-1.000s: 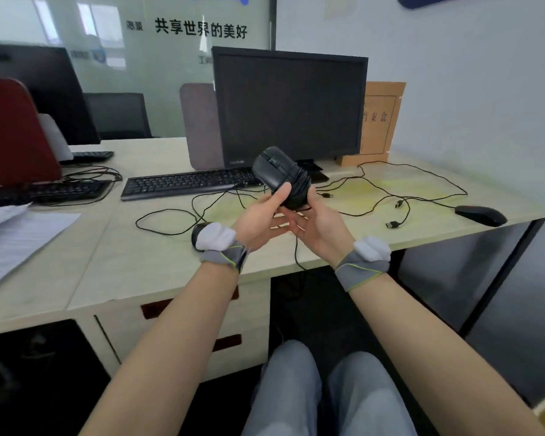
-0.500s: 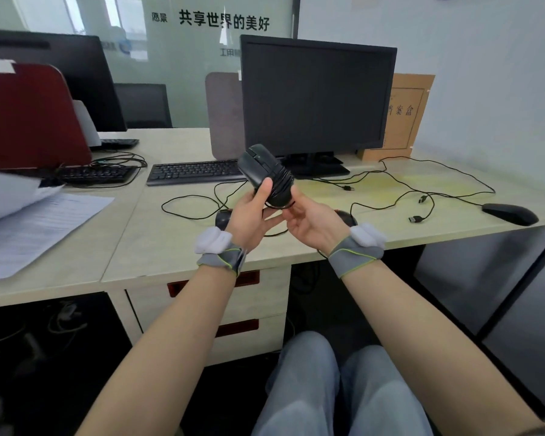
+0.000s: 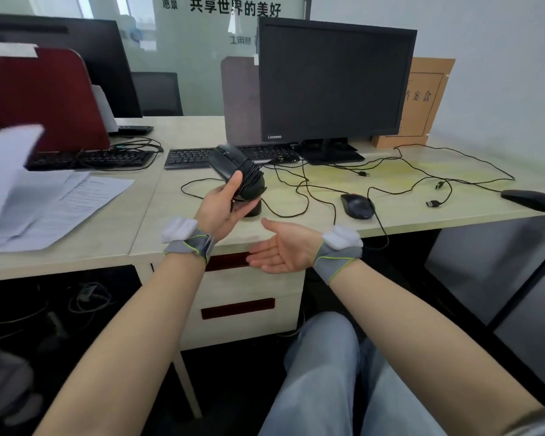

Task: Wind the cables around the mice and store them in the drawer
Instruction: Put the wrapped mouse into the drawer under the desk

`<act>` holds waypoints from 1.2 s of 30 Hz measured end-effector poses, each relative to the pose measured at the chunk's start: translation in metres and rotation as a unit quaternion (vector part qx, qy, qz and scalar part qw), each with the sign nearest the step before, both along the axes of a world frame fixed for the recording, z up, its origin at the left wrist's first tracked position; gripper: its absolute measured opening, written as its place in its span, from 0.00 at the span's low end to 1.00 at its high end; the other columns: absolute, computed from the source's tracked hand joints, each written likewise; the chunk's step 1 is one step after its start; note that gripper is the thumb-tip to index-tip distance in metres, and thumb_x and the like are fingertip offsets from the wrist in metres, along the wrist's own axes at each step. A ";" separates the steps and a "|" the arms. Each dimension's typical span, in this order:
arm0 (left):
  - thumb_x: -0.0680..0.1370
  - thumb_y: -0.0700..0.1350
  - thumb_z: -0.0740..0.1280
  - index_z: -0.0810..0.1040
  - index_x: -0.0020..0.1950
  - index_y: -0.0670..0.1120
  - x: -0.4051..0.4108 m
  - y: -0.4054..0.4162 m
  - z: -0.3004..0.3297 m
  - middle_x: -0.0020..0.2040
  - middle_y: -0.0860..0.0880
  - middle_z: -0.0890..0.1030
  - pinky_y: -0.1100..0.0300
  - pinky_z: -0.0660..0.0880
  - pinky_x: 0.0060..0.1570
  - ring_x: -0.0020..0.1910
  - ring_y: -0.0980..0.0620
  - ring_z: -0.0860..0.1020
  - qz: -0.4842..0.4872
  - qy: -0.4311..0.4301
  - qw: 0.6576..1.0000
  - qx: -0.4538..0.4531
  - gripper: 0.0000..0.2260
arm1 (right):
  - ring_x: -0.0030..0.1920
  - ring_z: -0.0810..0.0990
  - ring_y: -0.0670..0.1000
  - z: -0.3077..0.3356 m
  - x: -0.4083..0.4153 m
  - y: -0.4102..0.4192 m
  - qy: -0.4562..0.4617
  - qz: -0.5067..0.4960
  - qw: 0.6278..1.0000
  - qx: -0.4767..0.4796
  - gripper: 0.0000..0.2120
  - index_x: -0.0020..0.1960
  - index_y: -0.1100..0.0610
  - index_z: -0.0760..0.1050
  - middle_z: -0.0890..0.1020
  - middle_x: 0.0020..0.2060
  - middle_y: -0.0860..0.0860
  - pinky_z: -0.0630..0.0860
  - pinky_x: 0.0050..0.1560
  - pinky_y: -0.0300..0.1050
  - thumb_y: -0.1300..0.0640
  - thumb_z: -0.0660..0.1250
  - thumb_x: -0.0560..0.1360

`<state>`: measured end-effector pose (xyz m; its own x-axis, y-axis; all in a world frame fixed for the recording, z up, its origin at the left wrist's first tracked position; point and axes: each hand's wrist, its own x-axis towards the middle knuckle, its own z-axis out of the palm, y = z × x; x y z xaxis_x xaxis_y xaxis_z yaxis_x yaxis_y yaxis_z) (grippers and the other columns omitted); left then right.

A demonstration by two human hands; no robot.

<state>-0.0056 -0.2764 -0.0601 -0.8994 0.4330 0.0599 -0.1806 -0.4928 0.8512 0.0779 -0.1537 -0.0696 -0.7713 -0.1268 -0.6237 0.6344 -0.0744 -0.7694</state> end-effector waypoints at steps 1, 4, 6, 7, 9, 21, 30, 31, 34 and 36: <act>0.79 0.47 0.61 0.76 0.52 0.39 0.001 -0.002 0.000 0.51 0.43 0.81 0.57 0.79 0.53 0.51 0.45 0.80 0.000 -0.004 1.000 -0.004 0.12 | 0.53 0.81 0.52 -0.004 0.000 -0.004 -0.014 -0.007 1.000 -0.006 0.34 0.65 0.64 0.69 0.78 0.61 0.57 0.77 0.48 0.42 0.35 0.49 0.77; 0.79 0.47 0.62 0.76 0.52 0.40 0.011 -0.014 -0.007 0.52 0.43 0.81 0.56 0.78 0.53 0.51 0.45 0.80 0.002 -0.015 1.000 -0.021 0.11 | 0.63 0.76 0.56 -0.019 0.002 -0.028 -0.010 -0.087 0.995 -0.049 0.36 0.71 0.67 0.58 0.73 0.66 0.62 0.74 0.56 0.47 0.39 0.53 0.78; 0.79 0.47 0.62 0.76 0.52 0.39 0.018 -0.022 -0.013 0.52 0.43 0.80 0.57 0.79 0.52 0.52 0.45 0.79 0.005 -0.017 0.999 -0.032 0.11 | 0.65 0.73 0.58 -0.026 0.002 -0.043 0.009 -0.172 0.977 -0.125 0.33 0.72 0.68 0.54 0.70 0.68 0.63 0.72 0.61 0.49 0.43 0.55 0.79; 0.79 0.47 0.62 0.76 0.52 0.39 0.019 -0.022 -0.013 0.52 0.43 0.80 0.57 0.79 0.51 0.53 0.44 0.79 0.006 -0.018 0.999 -0.036 0.11 | 0.66 0.73 0.57 -0.028 0.001 -0.045 0.018 -0.210 0.963 -0.166 0.32 0.73 0.68 0.53 0.69 0.68 0.63 0.71 0.62 0.49 0.45 0.55 0.80; 0.79 0.47 0.62 0.75 0.55 0.38 0.024 -0.025 -0.016 0.53 0.42 0.80 0.56 0.79 0.54 0.56 0.43 0.77 0.012 -0.021 0.999 -0.045 0.13 | 0.65 0.74 0.56 -0.032 0.000 -0.053 0.032 -0.258 0.938 -0.231 0.30 0.72 0.67 0.53 0.68 0.69 0.62 0.73 0.58 0.49 0.48 0.56 0.80; 0.79 0.47 0.62 0.74 0.49 0.36 0.035 -0.042 -0.020 0.57 0.38 0.76 0.53 0.79 0.55 0.55 0.42 0.77 -0.001 -0.032 0.996 -0.082 0.13 | 0.63 0.76 0.54 -0.055 0.029 -0.058 0.023 -0.237 0.955 -0.176 0.16 0.57 0.62 0.66 0.78 0.48 0.57 0.73 0.54 0.46 0.51 0.48 0.82; 0.79 0.48 0.63 0.71 0.60 0.34 0.049 -0.033 -0.025 0.56 0.38 0.77 0.56 0.76 0.51 0.48 0.42 0.79 -0.001 -0.031 0.992 -0.125 0.18 | 0.41 0.80 0.54 -0.008 0.052 -0.036 0.304 0.133 0.690 0.643 0.16 0.45 0.60 0.79 0.81 0.40 0.55 0.74 0.41 0.43 0.48 0.61 0.77; 0.79 0.48 0.63 0.71 0.62 0.34 0.048 -0.034 -0.025 0.56 0.38 0.77 0.55 0.76 0.52 0.50 0.41 0.78 -0.004 -0.030 0.991 -0.133 0.19 | 0.46 0.80 0.56 -0.009 0.050 -0.038 0.325 0.164 0.639 0.677 0.16 0.48 0.59 0.80 0.82 0.44 0.56 0.74 0.45 0.46 0.47 0.61 0.77; 0.79 0.48 0.61 0.72 0.62 0.35 0.047 -0.041 -0.024 0.56 0.39 0.78 0.55 0.78 0.52 0.52 0.43 0.79 -0.028 -0.021 0.986 -0.164 0.19 | 0.52 0.79 0.57 -0.015 0.042 -0.040 0.307 0.203 0.631 0.683 0.16 0.53 0.58 0.79 0.81 0.50 0.57 0.74 0.49 0.47 0.47 0.61 0.77; 0.80 0.49 0.60 0.72 0.61 0.36 0.048 -0.047 -0.024 0.53 0.40 0.79 0.57 0.80 0.50 0.53 0.44 0.79 -0.062 -0.027 0.981 -0.184 0.18 | 0.53 0.78 0.56 -0.016 0.038 -0.036 0.311 0.208 0.633 0.678 0.15 0.54 0.56 0.79 0.81 0.52 0.55 0.75 0.51 0.47 0.47 0.63 0.76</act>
